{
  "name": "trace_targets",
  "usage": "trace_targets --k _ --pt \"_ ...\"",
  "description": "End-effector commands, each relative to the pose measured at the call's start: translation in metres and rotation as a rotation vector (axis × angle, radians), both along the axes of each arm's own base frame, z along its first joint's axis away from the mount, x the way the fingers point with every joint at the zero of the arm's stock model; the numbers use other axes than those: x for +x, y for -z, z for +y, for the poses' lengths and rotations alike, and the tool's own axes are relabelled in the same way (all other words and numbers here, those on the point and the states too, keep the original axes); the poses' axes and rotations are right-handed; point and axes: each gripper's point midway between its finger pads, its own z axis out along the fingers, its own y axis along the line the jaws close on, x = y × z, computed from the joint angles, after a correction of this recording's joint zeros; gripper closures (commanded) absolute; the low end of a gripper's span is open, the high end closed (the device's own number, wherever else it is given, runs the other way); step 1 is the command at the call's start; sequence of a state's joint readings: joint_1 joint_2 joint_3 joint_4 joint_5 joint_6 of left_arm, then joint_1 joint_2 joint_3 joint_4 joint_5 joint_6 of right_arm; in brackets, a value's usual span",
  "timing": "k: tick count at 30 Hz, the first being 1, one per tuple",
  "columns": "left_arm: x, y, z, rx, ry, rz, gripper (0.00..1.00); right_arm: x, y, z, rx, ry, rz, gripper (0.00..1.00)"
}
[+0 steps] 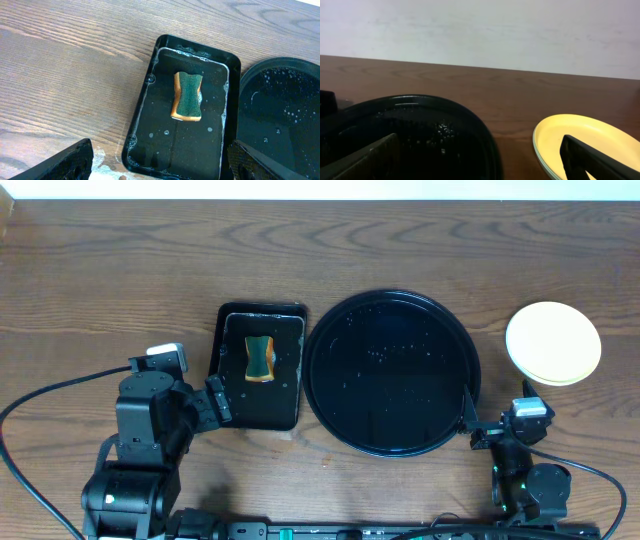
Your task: Clean dirty plates on tray and stack at the side
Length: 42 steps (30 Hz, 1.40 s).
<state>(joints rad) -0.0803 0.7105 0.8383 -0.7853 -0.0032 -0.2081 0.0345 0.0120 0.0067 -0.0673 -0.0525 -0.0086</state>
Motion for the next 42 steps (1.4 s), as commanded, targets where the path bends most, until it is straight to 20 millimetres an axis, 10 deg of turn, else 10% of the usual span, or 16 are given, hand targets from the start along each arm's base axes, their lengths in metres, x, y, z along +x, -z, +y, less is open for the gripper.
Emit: trace_targets --k 1,29,42 --pt "-0.005 0.008 0.003 0.017 0.0 0.029 0.13 0.0 0.0 -0.001 -0.011 0.003 -0.003 0.01" --pt "0.009 0.029 0.039 0.05 -0.13 -0.766 0.13 0.0 0.0 -0.001 -0.011 0.003 -0.002 0.01" --pt "0.006 0.073 0.039 0.135 -0.089 -0.579 0.13 0.0 0.0 -0.001 -0.011 0.003 -0.002 0.01"
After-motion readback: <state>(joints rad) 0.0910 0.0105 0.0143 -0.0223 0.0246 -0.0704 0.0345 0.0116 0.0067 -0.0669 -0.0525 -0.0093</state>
